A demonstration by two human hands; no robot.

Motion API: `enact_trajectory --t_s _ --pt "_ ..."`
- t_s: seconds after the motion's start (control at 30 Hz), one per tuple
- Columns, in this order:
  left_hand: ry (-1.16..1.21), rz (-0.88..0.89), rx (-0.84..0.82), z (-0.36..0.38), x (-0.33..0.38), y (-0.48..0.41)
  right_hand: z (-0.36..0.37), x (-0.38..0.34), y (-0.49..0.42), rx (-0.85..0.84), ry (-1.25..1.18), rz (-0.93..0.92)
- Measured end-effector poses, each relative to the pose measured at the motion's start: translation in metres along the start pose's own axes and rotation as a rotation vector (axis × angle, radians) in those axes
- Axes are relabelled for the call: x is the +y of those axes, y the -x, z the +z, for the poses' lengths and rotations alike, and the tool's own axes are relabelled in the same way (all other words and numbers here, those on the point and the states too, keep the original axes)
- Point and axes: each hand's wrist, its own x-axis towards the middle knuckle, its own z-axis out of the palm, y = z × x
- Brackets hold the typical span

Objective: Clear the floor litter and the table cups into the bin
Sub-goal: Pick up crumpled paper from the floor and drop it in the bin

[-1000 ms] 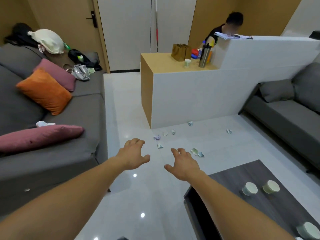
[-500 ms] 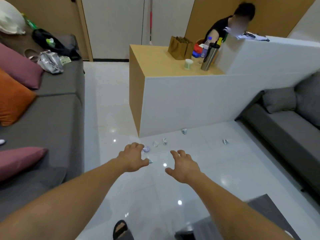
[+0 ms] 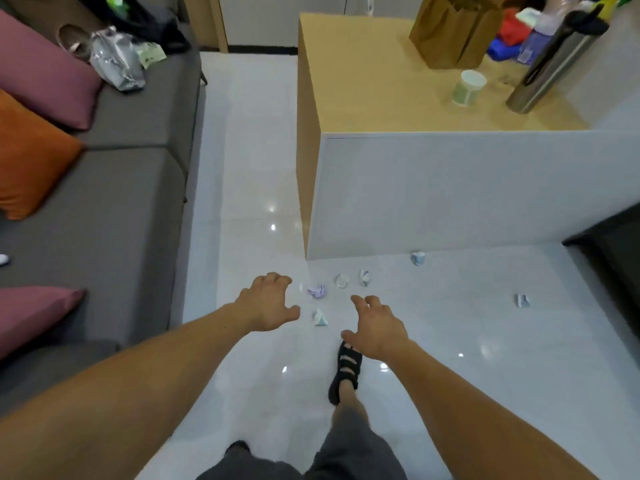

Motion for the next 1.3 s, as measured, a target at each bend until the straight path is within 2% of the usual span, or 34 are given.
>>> enact_trajectory --t_s 0.23,0.4,0.43,0.53,0.63,0.77,0.9,1.03,1.13,1.3 --pt "0.225 -0.250 -0.104 0.036 0.000 -0.114 0.001 0.043 -0.149 -0.208 0.133 -0.138" --pt "0.396 -0.371 -0.151 0.113 -0.033 -0.193 0.060 0.051 -0.250 -0.328 0.217 -0.192" --pt "0.424 -0.402 -0.173 0.149 -0.049 -0.221 0.098 0.053 -0.282 -0.339 0.227 -0.206" --pt "0.447 -0.408 -0.205 0.197 -0.070 -0.262 0.145 0.048 -0.337 -0.310 0.235 -0.260" --pt "0.462 -0.428 -0.226 0.292 -0.114 -0.336 0.253 0.056 -0.420 -0.340 0.244 -0.267" --pt "0.493 -0.385 -0.165 0.391 -0.153 -0.413 0.370 0.082 -0.497 -0.348 0.317 -0.277" --pt "0.519 -0.364 -0.132 0.461 -0.175 -0.464 0.446 0.112 -0.539 -0.285 0.334 -0.299" --pt "0.565 -0.343 -0.138 0.499 -0.177 -0.486 0.479 0.131 -0.554 -0.139 0.171 -0.395" --pt "0.630 -0.348 -0.118 0.501 -0.170 -0.490 0.476 0.128 -0.553 -0.125 0.015 -0.409" --pt "0.937 -0.395 -0.145 0.469 -0.153 -0.492 0.449 0.091 -0.529 -0.095 -0.311 -0.555"
